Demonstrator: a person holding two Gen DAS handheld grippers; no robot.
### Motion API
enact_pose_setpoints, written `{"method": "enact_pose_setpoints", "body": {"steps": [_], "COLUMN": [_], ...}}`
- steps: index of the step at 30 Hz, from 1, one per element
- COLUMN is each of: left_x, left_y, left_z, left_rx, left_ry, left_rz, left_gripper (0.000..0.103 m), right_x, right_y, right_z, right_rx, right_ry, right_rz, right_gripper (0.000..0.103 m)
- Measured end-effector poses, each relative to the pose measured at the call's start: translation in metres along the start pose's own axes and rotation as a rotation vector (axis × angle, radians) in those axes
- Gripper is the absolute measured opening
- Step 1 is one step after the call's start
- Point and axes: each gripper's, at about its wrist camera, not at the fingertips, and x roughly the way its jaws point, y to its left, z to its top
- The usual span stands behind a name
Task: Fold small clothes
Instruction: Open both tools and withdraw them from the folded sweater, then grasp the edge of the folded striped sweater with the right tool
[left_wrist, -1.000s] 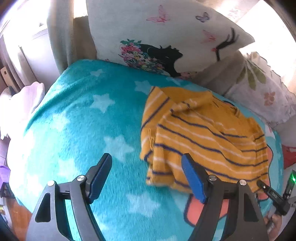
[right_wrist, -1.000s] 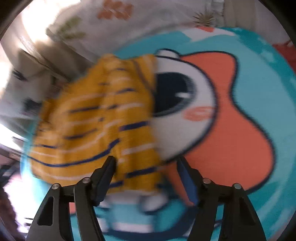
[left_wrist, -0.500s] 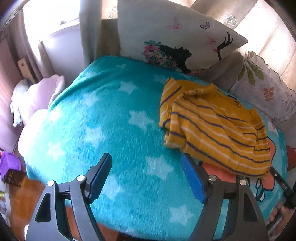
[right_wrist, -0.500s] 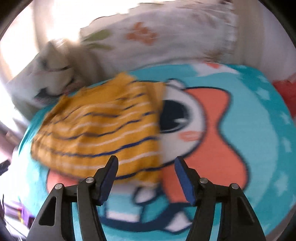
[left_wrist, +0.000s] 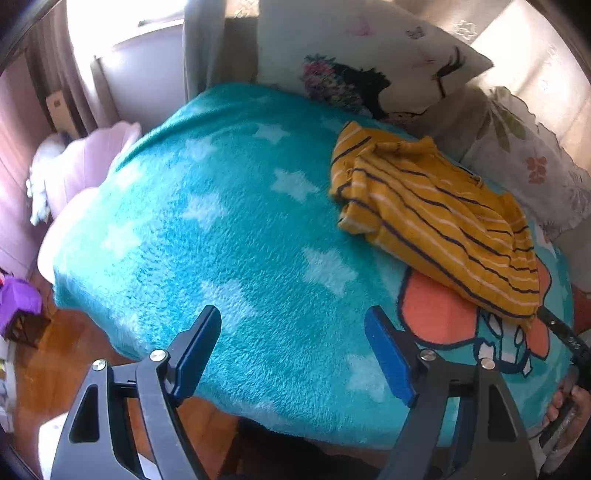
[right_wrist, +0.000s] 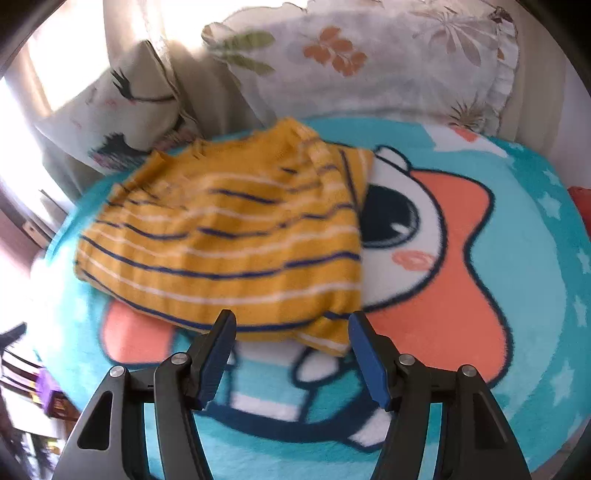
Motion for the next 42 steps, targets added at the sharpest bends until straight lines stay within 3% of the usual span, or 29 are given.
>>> {"method": "enact_pose_setpoints", "body": {"steps": [3,8,17,25,27,30,33,36,39,42], "left_x": [0.011,0.025,0.052,0.072,0.075,0.076,0.076,0.081,0.087,0.089], "left_y": [0.005,0.013,0.068,0.11,0.115,0.119,0.119,0.118,0.115,0.112], "left_z": [0.005,0.021,0.051,0.067,0.069,0.071,0.071,0.073,0.076,0.08], "left_rx": [-0.006,0.052,0.095,0.105,0.109,0.112,0.116,0.108,0.105,0.121], "left_ry": [0.013,0.011,0.053,0.107,0.116,0.119,0.117,0.13,0.144,0.142], "left_rz": [-0.039,-0.077,-0.097,-0.083,-0.08,-0.092,-0.106,-0.127,-0.142,-0.152], "left_gripper": [0.079,0.079,0.079,0.079,0.079,0.079,0.079,0.079,0.079,0.079], "right_x": [-0.003,0.031,0.116,0.221,0.233,0.232,0.212,0.191,0.186,0.194], "right_y": [0.023,0.08,0.217,0.294,0.308,0.313,0.31,0.311,0.316,0.325], "right_z": [0.009,0.023,0.106,0.16,0.171,0.183,0.186,0.175,0.153,0.128], "right_rx": [-0.011,-0.021,-0.119,-0.265,-0.32,-0.294,-0.236,-0.2,-0.181,-0.185], "right_ry": [0.008,0.068,0.049,0.166,0.169,0.179,0.161,0.173,0.242,0.285], "right_rz": [0.048,0.076,0.066,-0.078,-0.113,-0.078,-0.047,-0.014,0.039,0.018], "right_gripper": [0.067,0.066,0.066,0.066,0.066,0.066,0.066,0.073,0.075,0.077]}}
